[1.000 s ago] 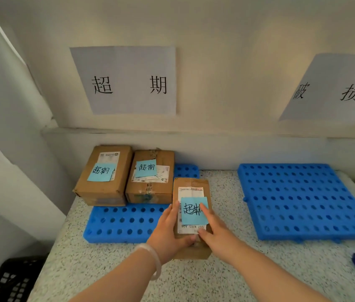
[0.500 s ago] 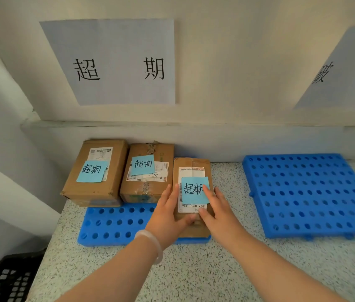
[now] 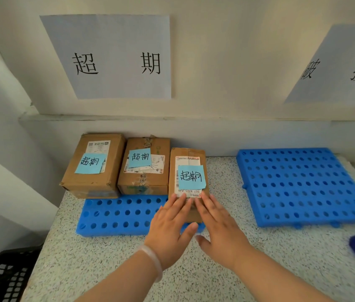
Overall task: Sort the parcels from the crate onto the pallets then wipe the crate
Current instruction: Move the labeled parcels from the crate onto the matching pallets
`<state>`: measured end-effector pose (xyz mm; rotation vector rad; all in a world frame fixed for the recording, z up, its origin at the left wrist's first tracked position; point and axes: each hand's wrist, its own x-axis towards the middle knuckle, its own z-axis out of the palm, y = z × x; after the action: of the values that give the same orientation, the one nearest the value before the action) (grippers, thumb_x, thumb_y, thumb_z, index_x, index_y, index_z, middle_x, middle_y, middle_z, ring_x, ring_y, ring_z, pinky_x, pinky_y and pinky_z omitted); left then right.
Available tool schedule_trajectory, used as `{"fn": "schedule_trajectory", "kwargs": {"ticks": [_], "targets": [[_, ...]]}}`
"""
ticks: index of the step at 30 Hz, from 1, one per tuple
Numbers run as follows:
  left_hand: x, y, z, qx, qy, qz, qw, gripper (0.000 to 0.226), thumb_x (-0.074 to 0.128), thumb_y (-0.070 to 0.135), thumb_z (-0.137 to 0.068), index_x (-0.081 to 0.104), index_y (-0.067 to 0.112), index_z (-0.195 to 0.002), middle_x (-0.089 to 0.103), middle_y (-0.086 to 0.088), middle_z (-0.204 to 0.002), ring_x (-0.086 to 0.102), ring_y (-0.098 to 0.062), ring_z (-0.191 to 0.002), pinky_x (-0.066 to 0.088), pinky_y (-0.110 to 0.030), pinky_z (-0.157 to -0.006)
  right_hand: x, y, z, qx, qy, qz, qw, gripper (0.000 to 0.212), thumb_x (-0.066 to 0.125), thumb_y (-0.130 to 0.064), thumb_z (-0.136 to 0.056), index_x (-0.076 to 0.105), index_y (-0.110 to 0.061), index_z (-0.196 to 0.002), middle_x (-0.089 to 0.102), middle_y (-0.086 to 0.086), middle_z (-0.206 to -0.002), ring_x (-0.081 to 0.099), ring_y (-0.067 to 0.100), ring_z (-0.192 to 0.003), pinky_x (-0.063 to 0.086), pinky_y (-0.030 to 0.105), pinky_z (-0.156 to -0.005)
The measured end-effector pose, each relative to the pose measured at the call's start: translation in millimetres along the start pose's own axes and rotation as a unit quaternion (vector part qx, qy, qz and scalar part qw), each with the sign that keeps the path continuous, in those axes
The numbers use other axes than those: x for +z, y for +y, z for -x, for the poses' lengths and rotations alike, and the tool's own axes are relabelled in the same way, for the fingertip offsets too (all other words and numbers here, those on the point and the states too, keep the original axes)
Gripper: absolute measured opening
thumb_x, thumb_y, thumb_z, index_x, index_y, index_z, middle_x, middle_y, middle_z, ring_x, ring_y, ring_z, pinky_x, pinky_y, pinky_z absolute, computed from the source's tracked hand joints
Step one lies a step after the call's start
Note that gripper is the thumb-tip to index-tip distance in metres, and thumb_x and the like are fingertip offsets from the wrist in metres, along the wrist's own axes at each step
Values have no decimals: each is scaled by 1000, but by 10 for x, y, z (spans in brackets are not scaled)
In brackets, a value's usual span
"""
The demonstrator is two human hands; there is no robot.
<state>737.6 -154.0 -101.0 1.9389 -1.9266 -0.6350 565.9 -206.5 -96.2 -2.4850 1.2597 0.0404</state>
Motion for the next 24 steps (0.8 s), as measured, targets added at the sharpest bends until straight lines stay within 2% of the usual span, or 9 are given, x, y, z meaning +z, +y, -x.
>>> {"fn": "schedule_trajectory", "kwargs": {"ticks": [3,6,9,12,18,24], "targets": [[-98,10,-182,-14,-27,-47,998,89,-13,80,-75,2,41,-154,-10,24,-159,-23,0,-144,-4,-41,-122,-102,51,-178,1,-9,9,1000,89,48,-45,-96,-21,-36,-151,-38,-17,-153,-30,5,-143,-4,32,-118],[-173,-2,-393,-27,-29,-87,995,86,-9,76,-77,0,40,-154,-13,24,-159,-24,-6,-145,-11,-40,-121,-180,92,-403,3,-14,3,1000,90,49,-46,-95,-19,-35,-152,-36,-17,-154,-29,6,-143,-7,31,-114],[-230,-47,-604,-28,-31,-98,994,86,-9,73,-76,-2,39,-154,-14,22,-159,-24,-7,-145,-11,-41,-121,-230,167,-629,5,-12,-1,1000,90,51,-48,-95,-16,-34,-153,-34,-16,-156,-27,7,-145,1,35,-119],[-281,-87,-792,-30,-36,-104,993,86,-8,78,-78,-4,39,-154,-16,21,-160,-27,-5,-142,-9,-44,-121,-272,238,-828,3,-5,-5,1000,90,50,-51,-94,-15,-34,-153,-33,-16,-156,-27,7,-145,5,37,-119],[-284,-133,-947,-32,-30,-111,993,84,-10,75,-76,-5,42,-153,-17,20,-160,-27,-7,-143,-10,-44,-120,-223,299,-974,-12,18,-7,1000,93,49,-55,-93,-20,-32,-151,-40,-16,-151,-33,6,-142,-5,31,-112],[-312,-111,-911,-30,-16,-115,993,84,-6,76,-75,-4,43,-153,-16,19,-160,-25,-7,-144,-10,-45,-121,-287,277,-903,-12,36,-14,999,97,51,-63,-89,-17,-34,-152,-35,-17,-153,-31,4,-142,-11,30,-114]]}}
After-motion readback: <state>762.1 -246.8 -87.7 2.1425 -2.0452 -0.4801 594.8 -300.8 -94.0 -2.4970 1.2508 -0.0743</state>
